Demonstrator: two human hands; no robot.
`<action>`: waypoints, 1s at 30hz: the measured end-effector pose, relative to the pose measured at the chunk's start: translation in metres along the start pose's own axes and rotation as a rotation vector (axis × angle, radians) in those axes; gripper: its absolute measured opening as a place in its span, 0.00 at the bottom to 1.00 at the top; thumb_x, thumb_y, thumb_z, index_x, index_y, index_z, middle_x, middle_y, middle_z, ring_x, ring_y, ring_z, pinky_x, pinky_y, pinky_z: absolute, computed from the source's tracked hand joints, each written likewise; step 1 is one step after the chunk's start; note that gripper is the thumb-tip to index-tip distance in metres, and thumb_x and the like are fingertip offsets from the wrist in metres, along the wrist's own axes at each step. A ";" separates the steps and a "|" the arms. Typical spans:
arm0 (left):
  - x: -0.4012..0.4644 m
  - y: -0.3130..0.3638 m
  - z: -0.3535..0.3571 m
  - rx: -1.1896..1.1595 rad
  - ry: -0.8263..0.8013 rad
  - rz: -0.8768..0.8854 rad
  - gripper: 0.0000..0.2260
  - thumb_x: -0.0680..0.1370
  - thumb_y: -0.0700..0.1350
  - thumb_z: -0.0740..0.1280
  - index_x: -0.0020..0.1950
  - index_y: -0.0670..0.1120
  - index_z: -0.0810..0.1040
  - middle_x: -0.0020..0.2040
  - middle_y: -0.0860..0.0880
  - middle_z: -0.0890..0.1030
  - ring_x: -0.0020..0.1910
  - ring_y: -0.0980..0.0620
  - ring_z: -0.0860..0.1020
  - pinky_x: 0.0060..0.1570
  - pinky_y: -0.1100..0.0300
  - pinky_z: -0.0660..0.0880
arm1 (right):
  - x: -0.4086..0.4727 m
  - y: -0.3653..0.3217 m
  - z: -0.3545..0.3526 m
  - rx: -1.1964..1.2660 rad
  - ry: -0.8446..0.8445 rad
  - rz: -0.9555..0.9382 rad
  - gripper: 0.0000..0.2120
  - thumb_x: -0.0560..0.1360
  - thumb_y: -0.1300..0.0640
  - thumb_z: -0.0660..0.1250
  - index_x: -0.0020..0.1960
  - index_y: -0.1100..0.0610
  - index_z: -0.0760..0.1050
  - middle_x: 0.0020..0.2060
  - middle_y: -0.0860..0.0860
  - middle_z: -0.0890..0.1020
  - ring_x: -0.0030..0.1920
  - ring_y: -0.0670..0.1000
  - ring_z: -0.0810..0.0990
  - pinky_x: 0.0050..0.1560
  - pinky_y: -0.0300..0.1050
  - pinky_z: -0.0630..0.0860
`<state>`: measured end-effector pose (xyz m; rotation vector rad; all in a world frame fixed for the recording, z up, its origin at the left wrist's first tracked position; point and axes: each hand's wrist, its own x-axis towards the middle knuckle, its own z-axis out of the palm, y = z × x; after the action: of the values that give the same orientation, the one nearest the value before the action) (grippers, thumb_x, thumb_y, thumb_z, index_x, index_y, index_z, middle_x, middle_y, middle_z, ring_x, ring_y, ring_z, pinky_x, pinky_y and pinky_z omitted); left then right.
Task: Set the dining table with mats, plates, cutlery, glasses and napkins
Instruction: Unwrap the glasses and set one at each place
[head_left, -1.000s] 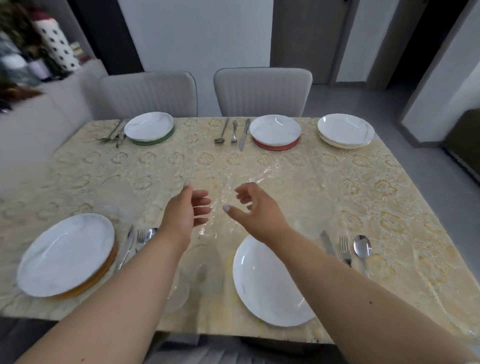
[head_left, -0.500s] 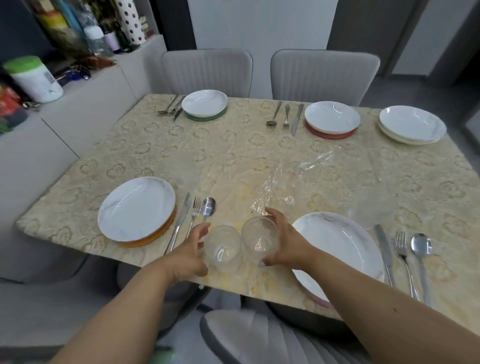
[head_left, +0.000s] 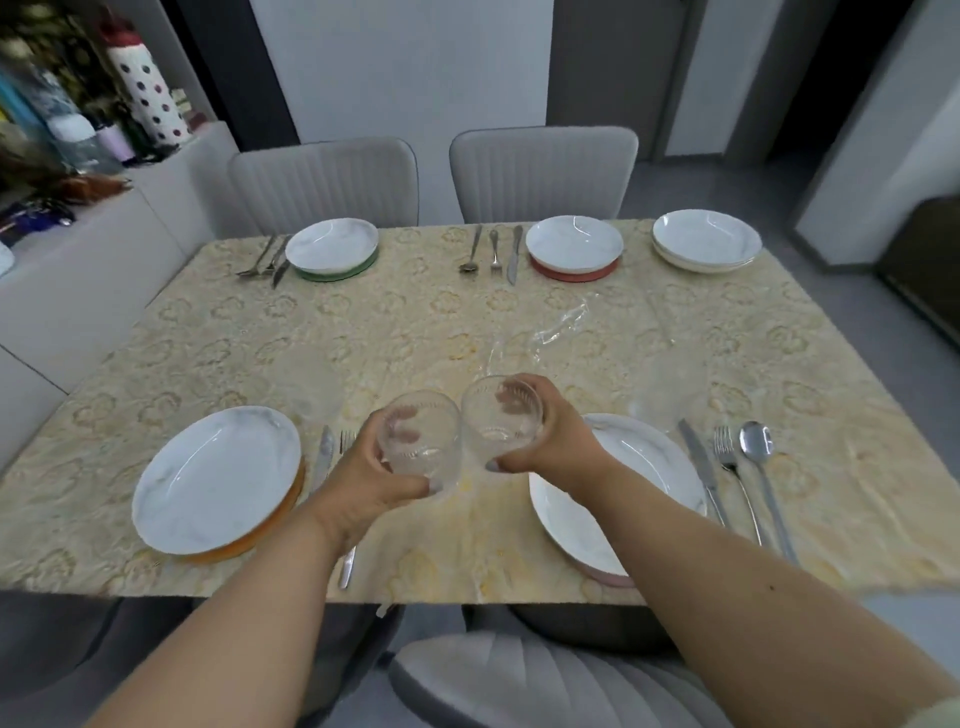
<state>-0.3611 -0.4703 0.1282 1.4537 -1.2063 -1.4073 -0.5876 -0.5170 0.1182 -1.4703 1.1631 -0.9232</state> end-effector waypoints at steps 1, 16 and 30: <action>0.003 0.011 0.005 -0.075 -0.029 0.004 0.37 0.55 0.43 0.79 0.60 0.62 0.72 0.63 0.49 0.72 0.60 0.47 0.74 0.51 0.50 0.78 | -0.003 -0.010 -0.006 0.037 0.030 -0.020 0.41 0.55 0.67 0.82 0.63 0.49 0.70 0.58 0.49 0.77 0.58 0.46 0.76 0.55 0.38 0.76; 0.031 0.130 0.208 -0.285 -0.483 0.107 0.36 0.60 0.33 0.75 0.64 0.55 0.72 0.61 0.47 0.80 0.58 0.47 0.80 0.56 0.41 0.77 | -0.101 -0.061 -0.200 0.235 0.426 -0.055 0.40 0.55 0.61 0.77 0.63 0.42 0.69 0.57 0.48 0.74 0.56 0.49 0.75 0.44 0.40 0.74; 0.026 0.147 0.535 -0.321 -0.653 0.123 0.34 0.64 0.30 0.72 0.66 0.51 0.69 0.60 0.47 0.82 0.60 0.47 0.79 0.59 0.47 0.75 | -0.212 0.003 -0.497 0.243 0.499 -0.044 0.40 0.56 0.63 0.77 0.66 0.51 0.69 0.59 0.56 0.78 0.60 0.56 0.78 0.60 0.54 0.77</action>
<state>-0.9100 -0.4874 0.2105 0.6996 -1.3375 -1.9573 -1.1110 -0.4319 0.2207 -1.1017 1.3167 -1.4630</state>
